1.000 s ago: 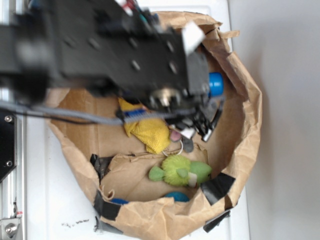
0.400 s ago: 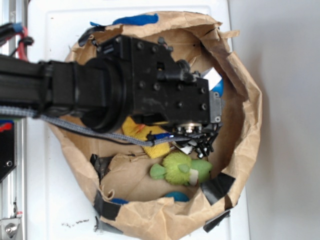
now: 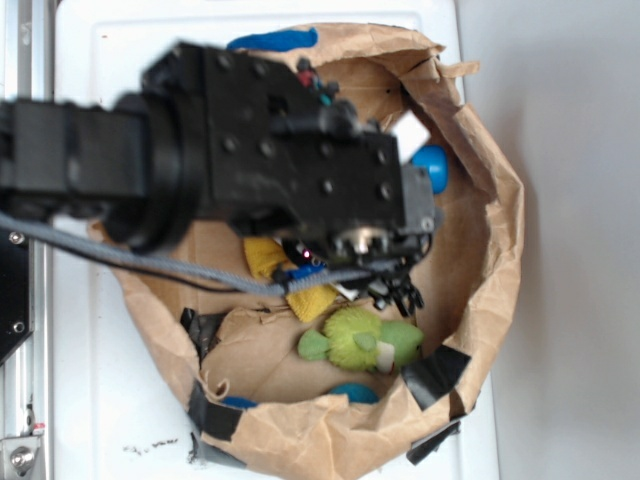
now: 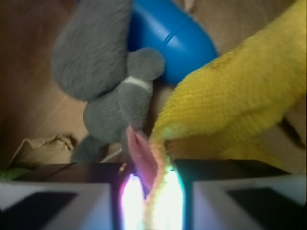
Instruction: Grab the yellow cloth.
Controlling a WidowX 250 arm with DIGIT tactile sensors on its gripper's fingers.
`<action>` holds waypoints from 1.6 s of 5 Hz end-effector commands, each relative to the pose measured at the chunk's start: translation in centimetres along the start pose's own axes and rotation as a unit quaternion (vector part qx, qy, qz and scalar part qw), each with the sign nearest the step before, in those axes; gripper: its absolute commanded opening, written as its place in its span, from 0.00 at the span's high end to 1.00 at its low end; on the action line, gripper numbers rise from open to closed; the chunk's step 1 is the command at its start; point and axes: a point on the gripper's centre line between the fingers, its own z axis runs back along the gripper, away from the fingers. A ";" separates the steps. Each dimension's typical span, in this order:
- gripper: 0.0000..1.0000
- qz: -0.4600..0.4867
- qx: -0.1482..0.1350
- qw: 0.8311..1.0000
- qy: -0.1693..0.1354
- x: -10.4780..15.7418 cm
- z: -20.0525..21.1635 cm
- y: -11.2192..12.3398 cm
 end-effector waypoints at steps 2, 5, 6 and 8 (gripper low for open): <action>1.00 -0.228 -0.042 0.972 -0.038 -2.4 9.9 0.8; 1.00 -0.438 -0.045 0.898 -0.010 -3.8 11.9 -0.6; 1.00 -0.434 -0.042 0.900 -0.001 -4.0 11.7 -0.4; 1.00 -0.403 -0.043 0.914 0.008 -1.8 11.7 2.3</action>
